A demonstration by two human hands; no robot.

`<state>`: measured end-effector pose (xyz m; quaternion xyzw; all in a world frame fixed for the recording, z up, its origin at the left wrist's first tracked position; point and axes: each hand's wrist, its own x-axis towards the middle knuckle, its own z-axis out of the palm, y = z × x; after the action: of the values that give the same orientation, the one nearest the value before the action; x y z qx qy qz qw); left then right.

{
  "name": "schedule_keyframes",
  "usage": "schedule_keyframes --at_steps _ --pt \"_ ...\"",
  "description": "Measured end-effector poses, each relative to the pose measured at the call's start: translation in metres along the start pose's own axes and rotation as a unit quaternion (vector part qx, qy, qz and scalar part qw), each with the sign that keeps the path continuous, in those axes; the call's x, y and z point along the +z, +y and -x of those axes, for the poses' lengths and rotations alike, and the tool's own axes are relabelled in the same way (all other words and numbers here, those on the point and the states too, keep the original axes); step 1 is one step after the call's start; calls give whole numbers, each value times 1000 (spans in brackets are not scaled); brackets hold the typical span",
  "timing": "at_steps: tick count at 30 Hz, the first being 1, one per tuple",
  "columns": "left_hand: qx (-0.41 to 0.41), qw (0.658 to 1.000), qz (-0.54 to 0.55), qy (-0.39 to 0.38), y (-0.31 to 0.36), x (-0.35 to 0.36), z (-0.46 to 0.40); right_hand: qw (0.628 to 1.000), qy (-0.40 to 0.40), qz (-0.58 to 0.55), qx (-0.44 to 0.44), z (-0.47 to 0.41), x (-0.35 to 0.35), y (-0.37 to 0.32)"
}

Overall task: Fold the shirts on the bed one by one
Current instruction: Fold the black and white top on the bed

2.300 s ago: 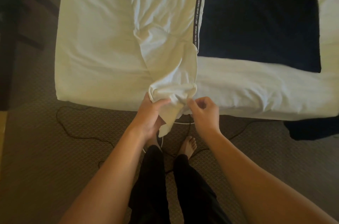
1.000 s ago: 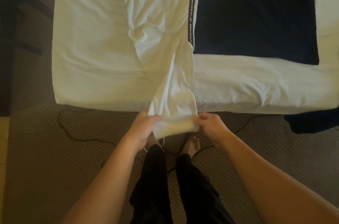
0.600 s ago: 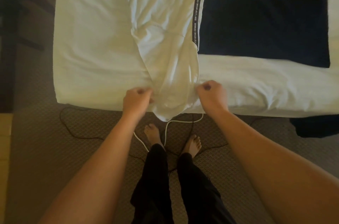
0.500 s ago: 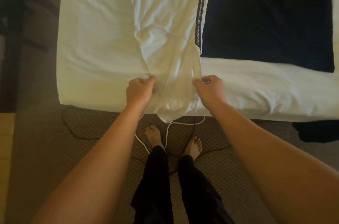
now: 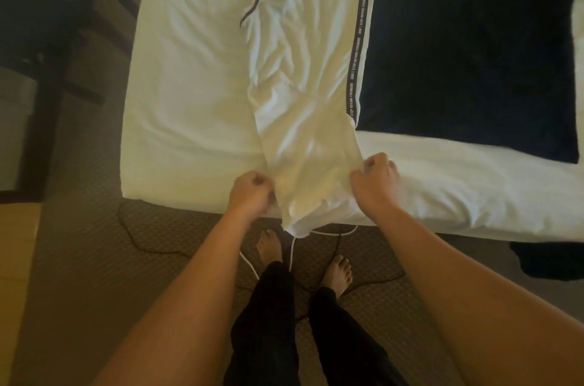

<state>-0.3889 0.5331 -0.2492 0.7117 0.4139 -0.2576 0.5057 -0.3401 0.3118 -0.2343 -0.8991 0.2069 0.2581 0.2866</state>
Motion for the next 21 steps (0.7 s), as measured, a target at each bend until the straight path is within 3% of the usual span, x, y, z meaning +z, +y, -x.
schedule_keyframes --at_steps 3,7,9,12,16,19,21 --pt "43 995 -64 66 19 -23 -16 994 48 66 -79 2 3 -24" --pt "101 985 -12 141 67 -48 -57 968 27 84 -234 0 22 -76" --pt "106 985 -3 135 97 -57 -85 956 0 94 -278 -3 37 -106" --pt "94 992 -8 86 133 -63 -120 948 -70 179 -252 -14 61 -143" --pt "127 990 -49 42 165 -59 -142 944 -92 251 -191 -36 75 -170" --pt "142 987 -57 46 169 -68 -158 927 -197 258 -189 -46 70 -182" --pt "106 993 2 48 168 -80 -163 899 -281 274 -192 -53 63 -188"
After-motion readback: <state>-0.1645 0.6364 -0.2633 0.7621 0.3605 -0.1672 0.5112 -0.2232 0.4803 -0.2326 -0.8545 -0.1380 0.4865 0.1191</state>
